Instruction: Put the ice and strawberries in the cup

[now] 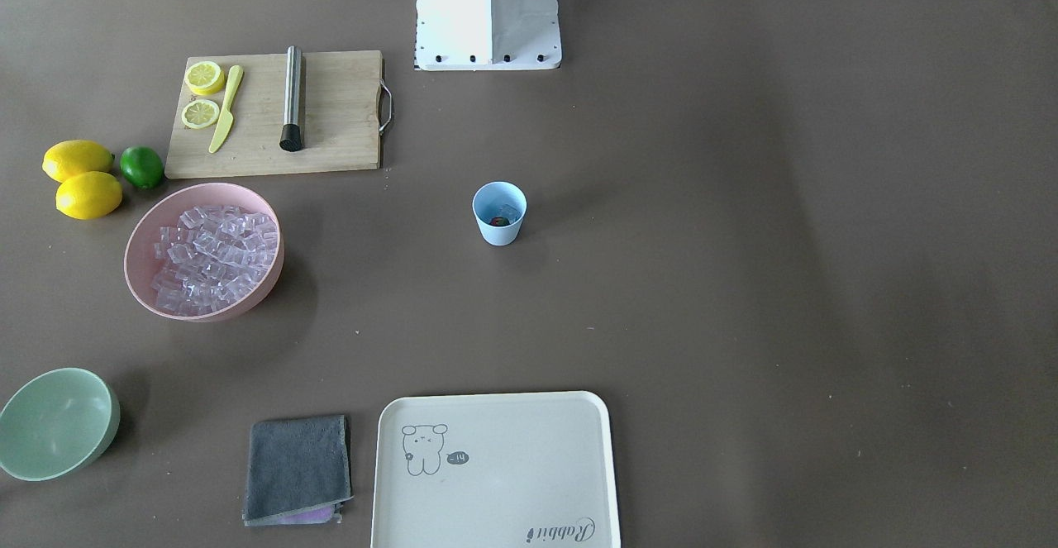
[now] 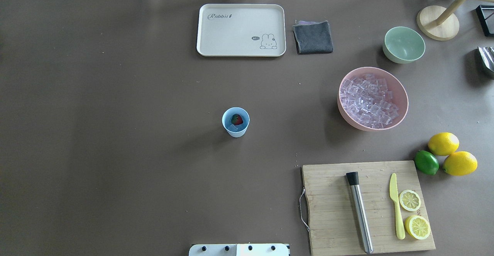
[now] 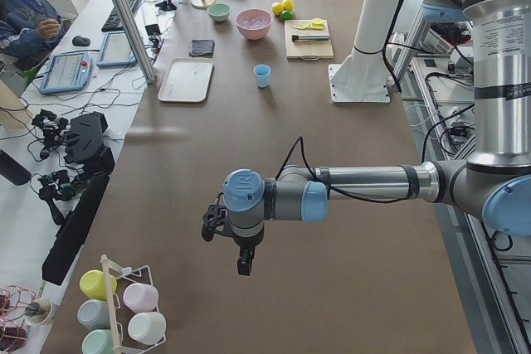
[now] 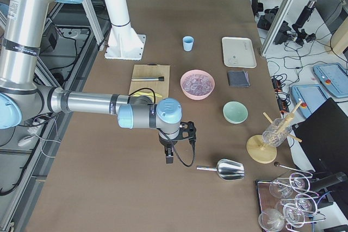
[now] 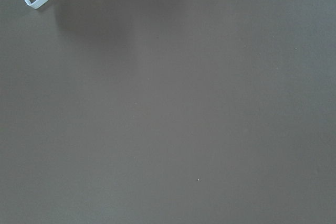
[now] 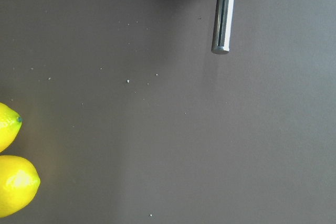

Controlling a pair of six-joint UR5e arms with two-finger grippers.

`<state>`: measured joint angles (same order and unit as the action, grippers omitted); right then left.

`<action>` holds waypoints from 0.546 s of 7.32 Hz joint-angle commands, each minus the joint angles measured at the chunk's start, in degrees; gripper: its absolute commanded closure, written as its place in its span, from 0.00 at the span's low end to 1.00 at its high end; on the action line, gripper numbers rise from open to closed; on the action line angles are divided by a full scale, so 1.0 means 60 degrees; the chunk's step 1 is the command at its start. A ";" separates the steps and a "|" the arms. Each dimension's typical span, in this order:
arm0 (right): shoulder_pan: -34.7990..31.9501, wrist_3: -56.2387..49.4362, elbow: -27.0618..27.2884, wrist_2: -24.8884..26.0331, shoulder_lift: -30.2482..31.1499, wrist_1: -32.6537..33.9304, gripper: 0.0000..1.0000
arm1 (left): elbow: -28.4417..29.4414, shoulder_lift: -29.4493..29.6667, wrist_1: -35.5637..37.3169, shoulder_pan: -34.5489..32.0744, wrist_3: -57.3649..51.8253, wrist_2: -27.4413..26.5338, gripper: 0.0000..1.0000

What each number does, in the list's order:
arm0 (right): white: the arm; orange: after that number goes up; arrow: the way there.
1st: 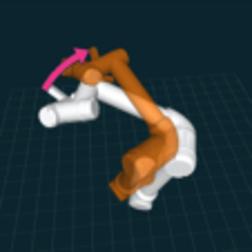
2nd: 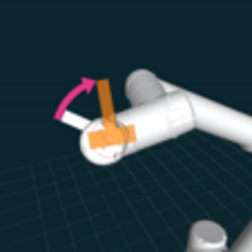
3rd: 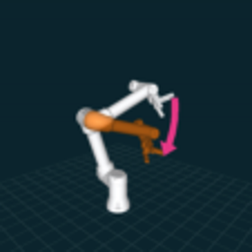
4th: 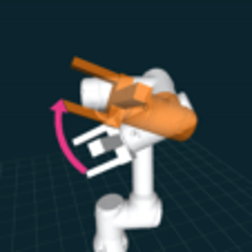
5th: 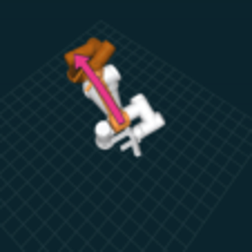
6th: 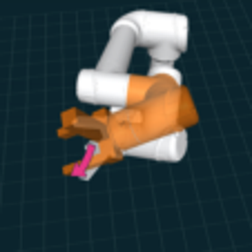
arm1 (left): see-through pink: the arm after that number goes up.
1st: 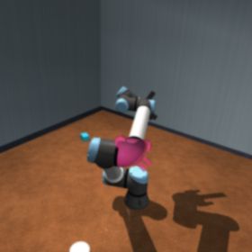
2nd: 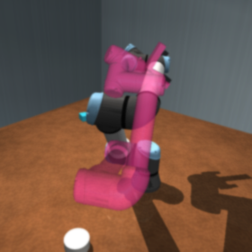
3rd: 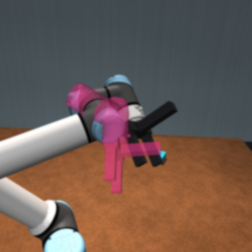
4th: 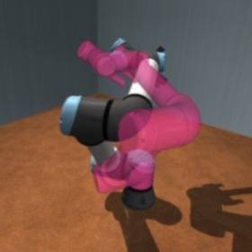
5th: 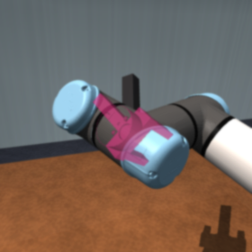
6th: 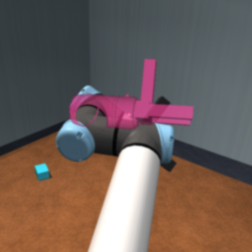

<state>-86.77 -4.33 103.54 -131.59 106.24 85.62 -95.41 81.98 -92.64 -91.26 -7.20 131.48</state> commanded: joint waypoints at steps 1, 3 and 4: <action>0.0003 0.0003 -0.0001 -0.0070 -0.0011 -0.0017 0.00 | -0.0020 -0.0025 -0.0014 0.0006 -0.0015 0.0000 0.02; 0.0003 0.0003 -0.0001 -0.0100 -0.0026 -0.0017 0.00 | -0.0021 -0.0011 -0.0014 0.0006 -0.0001 0.0015 0.02; 0.0003 0.0003 -0.0001 -0.0100 -0.0026 -0.0017 0.00 | -0.0021 -0.0011 -0.0014 0.0006 -0.0001 0.0232 0.02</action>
<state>-86.75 -4.31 103.54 -132.15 106.10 85.54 -95.53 81.90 -92.75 -91.23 -7.22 131.86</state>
